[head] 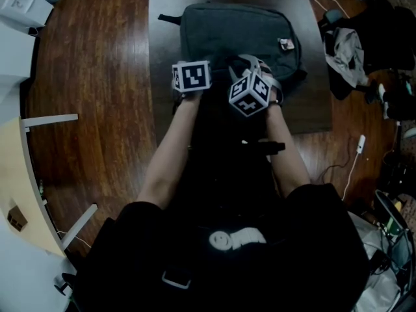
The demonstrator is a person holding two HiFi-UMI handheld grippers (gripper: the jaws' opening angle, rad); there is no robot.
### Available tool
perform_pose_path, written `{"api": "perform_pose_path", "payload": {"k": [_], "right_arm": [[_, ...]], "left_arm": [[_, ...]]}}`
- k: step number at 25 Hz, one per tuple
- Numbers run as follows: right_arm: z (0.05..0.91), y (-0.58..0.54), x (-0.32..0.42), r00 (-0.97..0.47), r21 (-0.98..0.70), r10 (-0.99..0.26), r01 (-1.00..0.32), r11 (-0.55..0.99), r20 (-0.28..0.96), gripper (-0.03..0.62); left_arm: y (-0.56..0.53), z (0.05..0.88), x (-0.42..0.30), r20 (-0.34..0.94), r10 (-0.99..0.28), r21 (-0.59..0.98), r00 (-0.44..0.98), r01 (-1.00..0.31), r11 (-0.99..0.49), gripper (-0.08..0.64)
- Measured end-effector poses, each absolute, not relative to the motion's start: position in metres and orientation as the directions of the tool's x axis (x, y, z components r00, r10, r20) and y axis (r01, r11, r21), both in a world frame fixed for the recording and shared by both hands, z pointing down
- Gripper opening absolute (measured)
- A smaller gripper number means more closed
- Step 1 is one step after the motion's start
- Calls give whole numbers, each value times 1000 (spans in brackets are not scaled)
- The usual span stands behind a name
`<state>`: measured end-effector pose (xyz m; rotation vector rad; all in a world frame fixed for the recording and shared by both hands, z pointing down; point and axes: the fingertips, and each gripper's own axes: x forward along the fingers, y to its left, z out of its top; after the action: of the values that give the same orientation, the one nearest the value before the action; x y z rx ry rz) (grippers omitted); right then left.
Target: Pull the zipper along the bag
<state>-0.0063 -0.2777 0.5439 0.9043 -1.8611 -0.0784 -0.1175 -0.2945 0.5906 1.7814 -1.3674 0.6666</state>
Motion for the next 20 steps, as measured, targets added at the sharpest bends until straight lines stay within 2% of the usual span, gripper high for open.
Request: {"api": "perform_pose_path", "payload": {"k": [5,6,7,8,14,20], "right_arm": [[562,-277,-16,-188,459,-579,-438,773,794,142],[563,-276,-18,-189,459,-573,-427,779,797,125],[566,-274,-19,-189,460,-569,-416,785,800,77],[569,-274,-20,-187,462,-567,-408,788,802,74],[554,-273,-18,-196,373,-533,-519,769,823,63],[550,-271,-12,-189,372,-525,-514,773,830,61]], "left_arm": [[-292,590,-117,790,-545,257,282,-959,-124,-2],[-293,588,-117,785,-550,262,287,-957,-126,-2],[-293,586,-116,779,-553,271,296,-954,-129,-2],[-292,583,-113,773,-553,285,311,-949,-135,-2],[-294,573,-91,753,-566,264,336,-942,-209,-2],[-296,583,-86,769,-540,268,341,-940,-212,-2]]}}
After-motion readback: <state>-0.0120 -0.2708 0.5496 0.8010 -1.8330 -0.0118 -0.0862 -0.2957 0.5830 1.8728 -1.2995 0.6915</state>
